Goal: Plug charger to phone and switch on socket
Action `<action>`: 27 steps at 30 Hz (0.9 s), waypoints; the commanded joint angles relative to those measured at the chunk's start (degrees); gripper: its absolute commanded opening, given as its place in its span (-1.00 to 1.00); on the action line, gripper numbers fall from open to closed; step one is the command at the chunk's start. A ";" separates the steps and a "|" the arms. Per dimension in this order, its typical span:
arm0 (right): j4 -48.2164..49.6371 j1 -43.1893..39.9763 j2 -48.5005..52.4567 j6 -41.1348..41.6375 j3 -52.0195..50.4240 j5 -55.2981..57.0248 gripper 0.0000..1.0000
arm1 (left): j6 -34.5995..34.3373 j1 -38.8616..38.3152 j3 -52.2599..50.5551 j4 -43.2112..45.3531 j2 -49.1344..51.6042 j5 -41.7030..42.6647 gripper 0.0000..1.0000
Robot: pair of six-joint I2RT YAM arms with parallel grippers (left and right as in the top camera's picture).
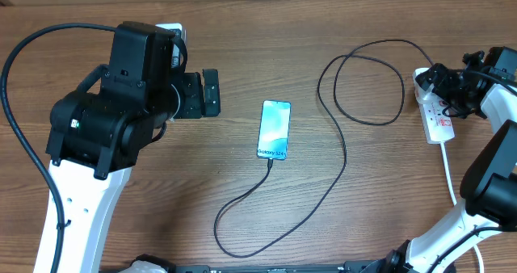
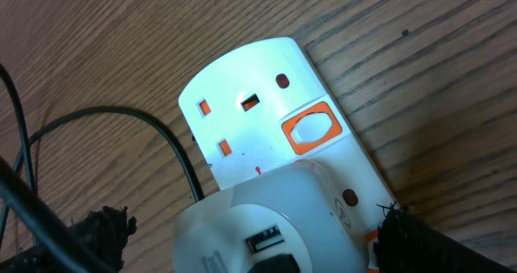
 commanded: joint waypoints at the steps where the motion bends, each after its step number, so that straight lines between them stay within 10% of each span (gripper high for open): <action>1: -0.35 0.04 0.39 -0.46 -0.33 -1.70 1.00 | 1.09 0.28 0.22 0.07 0.28 -0.74 0.99; 27: -2.34 0.07 0.39 -0.28 -0.33 -8.55 0.99 | 1.09 0.28 0.22 0.07 0.28 -0.74 0.99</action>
